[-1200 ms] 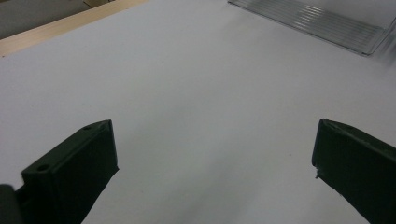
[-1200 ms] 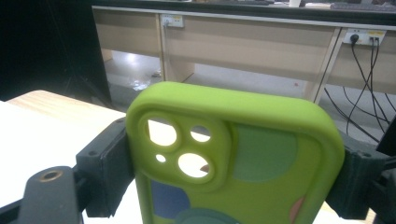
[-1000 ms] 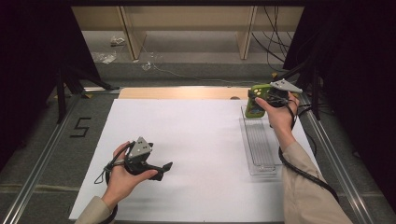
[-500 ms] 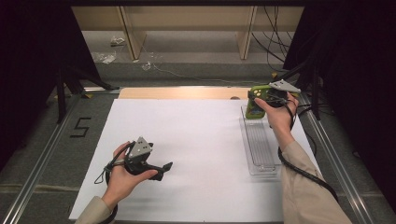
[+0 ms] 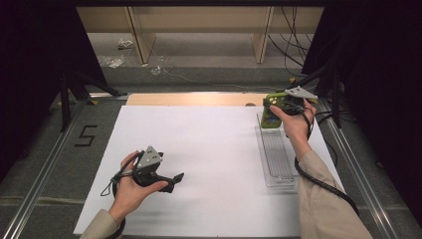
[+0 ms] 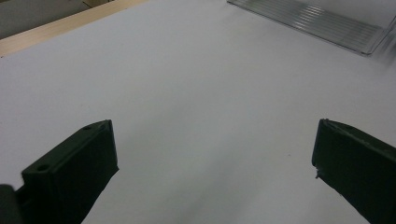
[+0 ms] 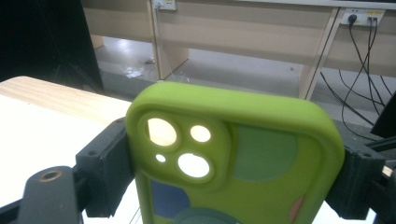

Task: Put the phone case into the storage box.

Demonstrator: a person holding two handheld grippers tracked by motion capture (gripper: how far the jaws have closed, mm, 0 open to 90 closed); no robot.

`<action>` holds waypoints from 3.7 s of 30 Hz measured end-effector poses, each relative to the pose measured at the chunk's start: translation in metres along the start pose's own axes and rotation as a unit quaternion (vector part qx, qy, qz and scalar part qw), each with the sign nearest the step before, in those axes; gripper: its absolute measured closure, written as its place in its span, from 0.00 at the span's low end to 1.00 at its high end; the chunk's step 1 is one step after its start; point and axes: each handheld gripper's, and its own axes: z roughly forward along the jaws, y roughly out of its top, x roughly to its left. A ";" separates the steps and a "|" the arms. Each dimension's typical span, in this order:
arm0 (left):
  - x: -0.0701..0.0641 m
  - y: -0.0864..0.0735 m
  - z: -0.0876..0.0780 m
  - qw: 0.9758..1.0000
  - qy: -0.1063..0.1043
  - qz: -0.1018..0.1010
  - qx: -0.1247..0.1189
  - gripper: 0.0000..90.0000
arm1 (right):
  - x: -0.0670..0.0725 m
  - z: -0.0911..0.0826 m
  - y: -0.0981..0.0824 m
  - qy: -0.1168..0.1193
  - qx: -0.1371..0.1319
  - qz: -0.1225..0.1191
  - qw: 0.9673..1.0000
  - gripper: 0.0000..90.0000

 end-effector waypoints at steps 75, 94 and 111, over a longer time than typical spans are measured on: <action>0.000 0.000 0.001 1.000 0.000 0.001 0.004 0.00 | 0.002 0.010 -0.010 -0.005 0.022 0.014 1.000 0.05; 0.000 0.000 0.001 1.000 0.000 0.001 0.004 0.00 | 0.001 0.003 -0.008 0.001 0.016 0.016 1.000 0.03; 0.000 0.000 0.000 1.000 0.001 0.002 0.004 0.00 | 0.008 -0.010 -0.006 0.012 0.010 -0.003 1.000 0.07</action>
